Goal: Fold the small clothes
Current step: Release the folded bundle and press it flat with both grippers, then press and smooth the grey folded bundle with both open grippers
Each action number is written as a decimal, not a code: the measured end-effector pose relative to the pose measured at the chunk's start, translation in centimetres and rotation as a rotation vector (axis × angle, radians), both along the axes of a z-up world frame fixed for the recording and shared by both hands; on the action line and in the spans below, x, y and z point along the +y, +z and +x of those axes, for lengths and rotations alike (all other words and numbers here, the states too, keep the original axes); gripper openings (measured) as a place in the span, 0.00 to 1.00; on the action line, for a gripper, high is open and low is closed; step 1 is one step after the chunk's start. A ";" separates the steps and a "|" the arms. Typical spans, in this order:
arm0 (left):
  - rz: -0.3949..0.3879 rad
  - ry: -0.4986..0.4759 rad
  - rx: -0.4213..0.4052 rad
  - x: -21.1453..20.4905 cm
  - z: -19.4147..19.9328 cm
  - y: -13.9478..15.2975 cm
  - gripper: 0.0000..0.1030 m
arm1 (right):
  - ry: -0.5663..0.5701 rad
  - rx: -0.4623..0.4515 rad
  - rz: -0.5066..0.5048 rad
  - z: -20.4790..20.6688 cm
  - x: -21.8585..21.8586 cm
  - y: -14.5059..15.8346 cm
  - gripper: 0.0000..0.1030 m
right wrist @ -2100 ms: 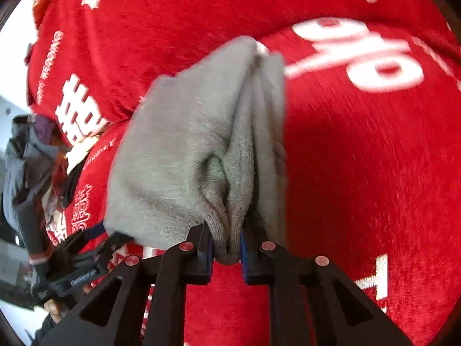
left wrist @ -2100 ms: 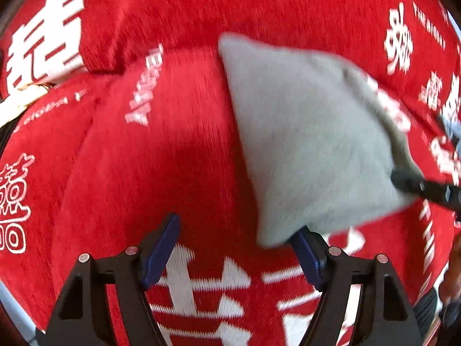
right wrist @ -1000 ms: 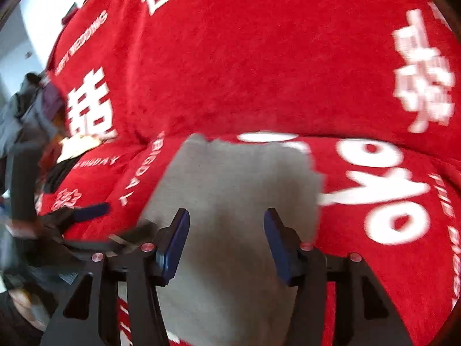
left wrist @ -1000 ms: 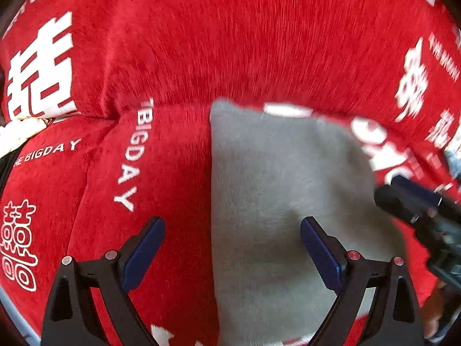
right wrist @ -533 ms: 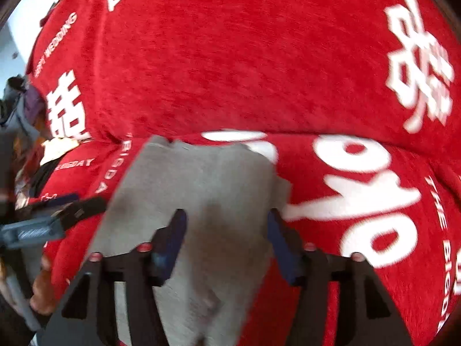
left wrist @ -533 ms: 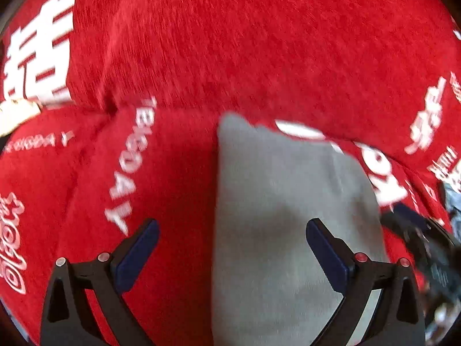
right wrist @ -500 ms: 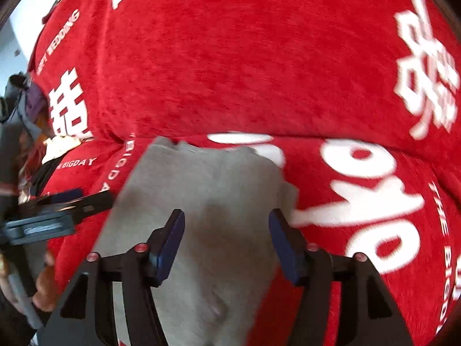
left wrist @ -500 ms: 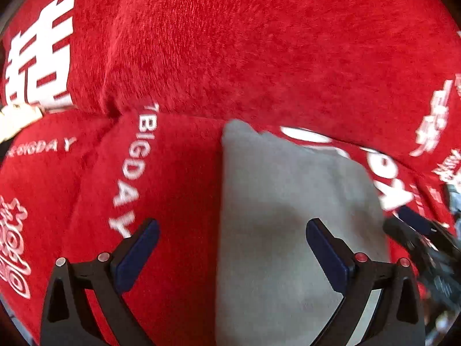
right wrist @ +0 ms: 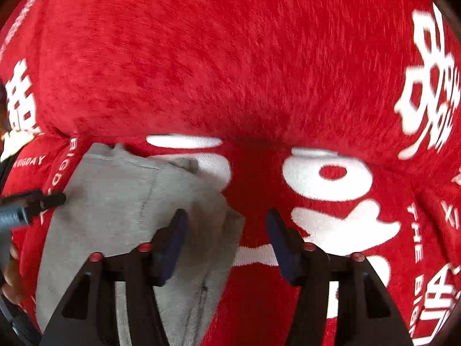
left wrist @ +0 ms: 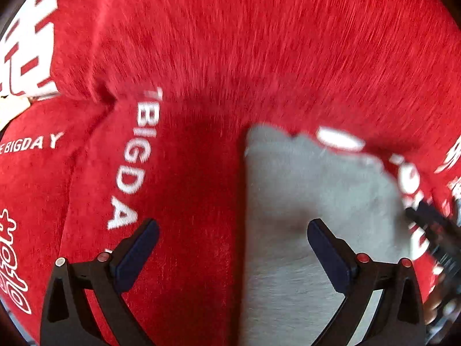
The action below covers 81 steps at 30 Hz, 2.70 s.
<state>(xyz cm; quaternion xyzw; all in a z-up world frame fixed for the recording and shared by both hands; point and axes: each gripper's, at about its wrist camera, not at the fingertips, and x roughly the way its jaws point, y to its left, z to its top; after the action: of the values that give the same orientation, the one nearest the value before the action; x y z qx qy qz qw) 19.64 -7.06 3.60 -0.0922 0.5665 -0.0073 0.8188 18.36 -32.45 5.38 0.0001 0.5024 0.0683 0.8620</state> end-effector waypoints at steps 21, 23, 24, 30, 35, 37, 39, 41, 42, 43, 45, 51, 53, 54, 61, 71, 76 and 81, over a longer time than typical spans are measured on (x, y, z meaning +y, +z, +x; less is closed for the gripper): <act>0.191 -0.217 -0.160 2.6 -19.1 1.4 1.00 | 0.057 -0.026 0.003 -13.9 2.4 2.2 0.78; 0.249 -0.255 -0.181 1.5 -20.7 0.6 1.00 | 0.056 -0.035 -0.028 -15.5 3.3 1.4 0.78; 0.264 -0.257 -0.181 1.1 -20.5 0.2 1.00 | 0.047 -0.035 -0.043 -16.0 3.7 0.8 0.78; 0.279 -0.146 -0.148 1.8 -18.6 -1.7 1.00 | -0.035 0.037 0.100 -17.0 2.1 -2.2 0.36; 0.213 0.006 -0.066 6.0 -18.0 -2.5 1.00 | -0.057 0.039 0.092 -17.2 0.4 -1.7 0.22; 0.219 0.014 -0.060 6.8 -18.2 -2.1 1.00 | -0.055 0.039 0.076 -17.3 0.3 -1.6 0.24; 0.155 -0.009 -0.075 7.1 -18.6 -1.1 1.00 | -0.043 0.045 0.041 -17.2 0.9 -1.2 0.34; 0.116 -0.029 -0.109 6.7 -18.6 0.2 1.00 | -0.057 0.019 0.017 -17.5 1.4 -0.1 0.50; 0.104 -0.041 -0.131 6.2 -18.4 0.9 1.00 | -0.060 -0.018 0.014 -17.7 1.7 0.7 0.62; 0.093 -0.055 -0.152 5.5 -18.0 1.6 1.00 | -0.056 -0.059 0.013 -17.8 2.1 1.6 0.68; 0.088 -0.079 -0.167 3.5 -16.8 2.5 1.00 | -0.027 -0.133 -0.012 -17.7 3.4 3.1 0.68; 0.179 -0.141 -0.094 -1.5 -13.7 0.8 1.00 | 0.071 -0.087 -0.066 -15.1 6.0 1.6 0.68; 0.183 -0.139 -0.110 -1.6 -13.8 0.8 1.00 | 0.070 -0.006 -0.073 -14.5 5.9 -0.3 0.68; 0.185 -0.146 -0.109 -1.6 -13.8 0.9 1.00 | 0.068 0.028 -0.069 -14.3 5.5 -1.1 0.70; 0.157 -0.150 -0.160 -1.1 -13.1 2.6 1.00 | 0.026 -0.056 -0.003 -14.4 3.9 1.4 0.71; 0.178 -0.112 -0.129 -1.9 -6.3 2.1 1.00 | 0.071 -0.030 -0.116 -5.0 6.8 1.1 0.71; 0.170 -0.063 -0.086 -2.1 -2.7 0.4 1.00 | 0.051 0.054 -0.143 -0.8 7.6 -1.3 0.70; 0.132 -0.026 -0.025 -1.6 -1.5 -1.6 1.00 | 0.024 0.072 -0.136 0.0 7.4 -2.6 0.72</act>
<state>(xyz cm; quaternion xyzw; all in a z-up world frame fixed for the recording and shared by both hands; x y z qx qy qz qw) 18.14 -8.65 1.96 -0.0307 0.5567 0.0181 0.8300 18.31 -25.05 2.80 -0.0622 0.5367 0.0442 0.8403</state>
